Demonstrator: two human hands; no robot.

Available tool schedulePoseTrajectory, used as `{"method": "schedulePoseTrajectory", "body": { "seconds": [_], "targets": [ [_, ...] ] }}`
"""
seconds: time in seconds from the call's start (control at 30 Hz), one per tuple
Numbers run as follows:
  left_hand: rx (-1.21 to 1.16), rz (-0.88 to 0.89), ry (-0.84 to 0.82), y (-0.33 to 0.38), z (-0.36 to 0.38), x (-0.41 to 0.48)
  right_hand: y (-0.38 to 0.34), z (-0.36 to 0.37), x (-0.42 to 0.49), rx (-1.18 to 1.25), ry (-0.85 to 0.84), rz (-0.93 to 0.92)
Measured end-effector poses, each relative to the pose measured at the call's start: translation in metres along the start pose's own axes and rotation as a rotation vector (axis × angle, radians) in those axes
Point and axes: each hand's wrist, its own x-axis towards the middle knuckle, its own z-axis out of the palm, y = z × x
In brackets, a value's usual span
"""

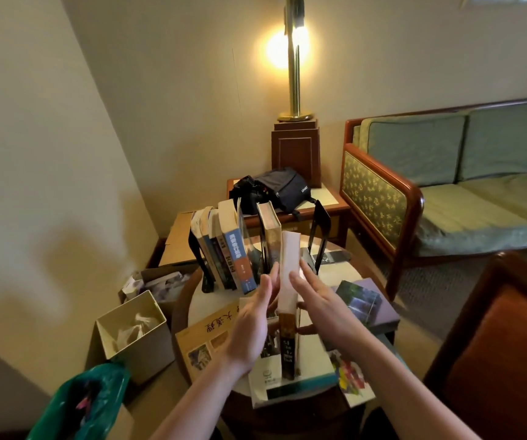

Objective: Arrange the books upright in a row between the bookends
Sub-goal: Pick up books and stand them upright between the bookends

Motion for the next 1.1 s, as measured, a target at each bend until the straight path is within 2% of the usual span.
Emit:
{"method": "schedulePoseTrajectory", "body": {
  "seconds": [0.2, 0.3, 0.4, 0.57, 0.73, 0.9, 1.1],
  "targets": [
    [0.078, -0.089, -0.073, -0.023, 0.018, 0.005, -0.021, -0.013, -0.008, -0.435, 0.103, -0.113],
    [0.029, -0.115, -0.172, -0.026, 0.025, 0.007, -0.026, -0.025, -0.005, -0.601, 0.074, -0.037],
    [0.017, -0.141, -0.265, -0.037, 0.028, 0.011, -0.026, -0.036, 0.002, -0.709, 0.070, 0.035],
    [0.211, -0.167, -0.322, -0.050, 0.024, 0.015, -0.021, -0.052, 0.008, -0.730, 0.161, 0.081],
    [0.459, -0.153, -0.248, -0.046, 0.003, 0.026, -0.017, -0.064, 0.008, -0.622, 0.116, 0.026],
    [0.722, -0.057, 0.009, -0.034, -0.046, 0.062, -0.033, -0.060, 0.014, -0.705, 0.072, -0.150],
    [0.969, 0.068, 0.184, -0.021, -0.098, 0.106, -0.058, -0.054, 0.039, -0.765, 0.094, -0.262]
  ]
}}
